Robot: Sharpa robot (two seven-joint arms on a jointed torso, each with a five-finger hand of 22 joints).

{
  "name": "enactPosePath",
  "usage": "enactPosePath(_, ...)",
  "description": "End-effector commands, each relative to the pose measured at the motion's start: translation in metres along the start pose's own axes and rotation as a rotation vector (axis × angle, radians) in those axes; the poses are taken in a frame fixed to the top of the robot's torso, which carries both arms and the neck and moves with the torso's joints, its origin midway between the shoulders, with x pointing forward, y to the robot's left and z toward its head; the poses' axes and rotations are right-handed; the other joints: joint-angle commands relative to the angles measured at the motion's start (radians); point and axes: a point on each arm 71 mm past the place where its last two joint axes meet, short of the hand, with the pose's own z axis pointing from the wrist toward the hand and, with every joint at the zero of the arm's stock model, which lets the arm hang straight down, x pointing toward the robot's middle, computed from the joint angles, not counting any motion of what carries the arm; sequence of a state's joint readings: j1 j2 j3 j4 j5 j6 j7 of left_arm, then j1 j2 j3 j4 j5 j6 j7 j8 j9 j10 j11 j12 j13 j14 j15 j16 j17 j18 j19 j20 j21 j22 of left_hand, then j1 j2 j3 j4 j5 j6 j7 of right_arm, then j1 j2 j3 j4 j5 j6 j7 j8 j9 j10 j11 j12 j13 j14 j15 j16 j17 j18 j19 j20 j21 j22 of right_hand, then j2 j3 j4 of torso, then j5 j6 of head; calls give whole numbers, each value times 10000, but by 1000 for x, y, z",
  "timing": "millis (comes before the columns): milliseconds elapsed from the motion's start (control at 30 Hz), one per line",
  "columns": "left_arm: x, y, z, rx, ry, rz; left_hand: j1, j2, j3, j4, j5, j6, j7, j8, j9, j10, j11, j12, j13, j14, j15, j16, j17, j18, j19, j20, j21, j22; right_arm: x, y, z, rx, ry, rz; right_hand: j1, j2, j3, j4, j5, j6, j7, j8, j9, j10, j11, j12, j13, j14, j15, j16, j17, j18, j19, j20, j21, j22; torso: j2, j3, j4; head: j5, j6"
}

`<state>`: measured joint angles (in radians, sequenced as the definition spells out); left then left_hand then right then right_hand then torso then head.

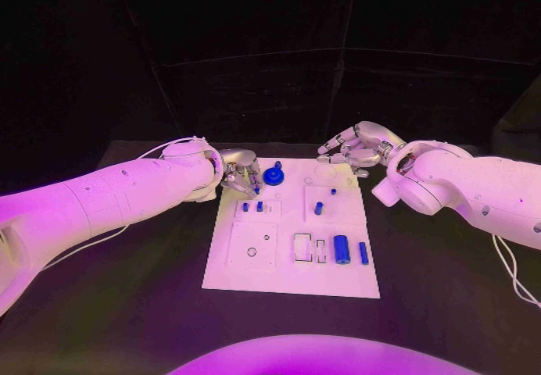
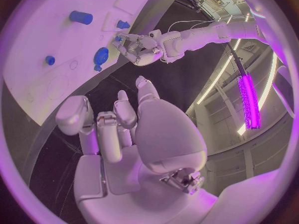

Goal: Assemble the parts on the task board

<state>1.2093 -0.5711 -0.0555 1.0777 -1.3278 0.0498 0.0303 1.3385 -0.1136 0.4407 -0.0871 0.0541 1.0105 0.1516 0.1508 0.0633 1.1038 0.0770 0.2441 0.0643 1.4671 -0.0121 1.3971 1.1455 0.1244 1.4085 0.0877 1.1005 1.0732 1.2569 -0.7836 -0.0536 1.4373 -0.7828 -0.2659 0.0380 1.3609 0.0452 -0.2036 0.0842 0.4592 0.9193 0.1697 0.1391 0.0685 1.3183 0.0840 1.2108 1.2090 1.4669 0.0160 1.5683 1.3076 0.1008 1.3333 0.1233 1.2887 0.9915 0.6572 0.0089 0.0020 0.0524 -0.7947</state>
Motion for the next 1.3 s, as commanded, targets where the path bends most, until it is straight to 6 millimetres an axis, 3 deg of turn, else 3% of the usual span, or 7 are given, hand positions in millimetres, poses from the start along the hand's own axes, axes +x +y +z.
enactPosePath(33,-1,1,0,-99,35,-30,-86,-72,64,-40,-51,-194,23,-150,-10,16,88,-78,0,216,103,-44,-34,-137,-15,58,-36,-3,-1,0,0,21,-16,-60,32,51,-20,24,57,-79,-10,46,1,-269,-1,-330,-295,1039,41,25,2632,78,-77,-19,-90,-70,-5,1,3,-7,-8)
enactPosePath(200,-1,1,-1,-84,-54,-32,-124,-128,83,-68,-50,-429,28,-334,-11,6,91,-164,5,208,113,-43,-56,-128,-28,82,-41,7,-4,-3,-1,176,-99,-383,309,111,89,20,-1,-137,-51,67,0,-2625,-49,-4257,-3865,1039,20,25,2632,152,-251,-54,-364,-514,-5,-3,2,-15,5)
enactPosePath(700,-17,21,-22,139,-1738,-2252,-704,-522,-415,114,-76,-560,127,-504,39,-116,198,-338,36,-20,209,-351,-715,44,-416,165,-883,-783,-15,-15,-2,409,-4,-5964,1692,-264,1458,-532,-1741,1144,-224,33,-28,-2191,-100,-9190,-8526,1039,-35,25,2632,119,4,-125,-265,-309,-8,9,-1,-223,119)
enactPosePath(767,-24,24,-29,468,-2502,-3594,-863,-514,-713,244,-73,-433,144,-458,62,-127,208,-332,51,-354,237,-821,-1621,229,-849,190,-1787,-1632,-14,-14,-2,308,33,-6785,1692,-342,1607,-557,-1816,1207,-248,-50,-25,-2237,-70,-9476,-8841,1039,-25,25,2632,102,-4,-83,-269,-317,-7,11,2,-308,142)
enactPosePath(833,-30,26,-35,990,-3227,-5292,-813,-353,-997,320,-71,-289,247,-410,71,-393,314,-395,40,-1393,300,-2171,-3931,527,-1920,303,-3738,-3367,-11,-12,-1,168,50,-7488,1674,-420,1730,-573,-1921,1262,-244,-116,-22,-2291,-22,-9702,-9108,1039,36,25,2632,108,-28,-50,-290,-355,-9,14,1,-398,166)
enactPosePath(900,-33,25,-40,1537,-3627,-6614,-722,-105,-1160,396,-54,-202,362,-378,67,-635,381,-404,38,-2479,445,-3488,-5976,560,-2370,368,-4206,-3621,-9,-11,-1,67,84,-7939,1660,-501,1854,-594,-1978,1292,-227,-186,-23,-2297,25,-9873,-9343,1039,85,25,2632,113,-47,-9,-305,-378,-4,0,4,-433,182)
enactPosePath(1300,-37,15,-61,3579,-4472,-11214,-247,587,-1115,380,-36,87,277,-152,90,-478,343,31,120,-2844,396,-3833,-6409,596,-2572,414,-4737,-3992,12,-11,2,-355,542,-8993,1499,-853,2803,-738,-2076,1386,-93,-566,-18,-2207,173,-10409,-10443,1039,192,25,2632,119,-89,122,-311,-410,-3,-10,13,-584,233)
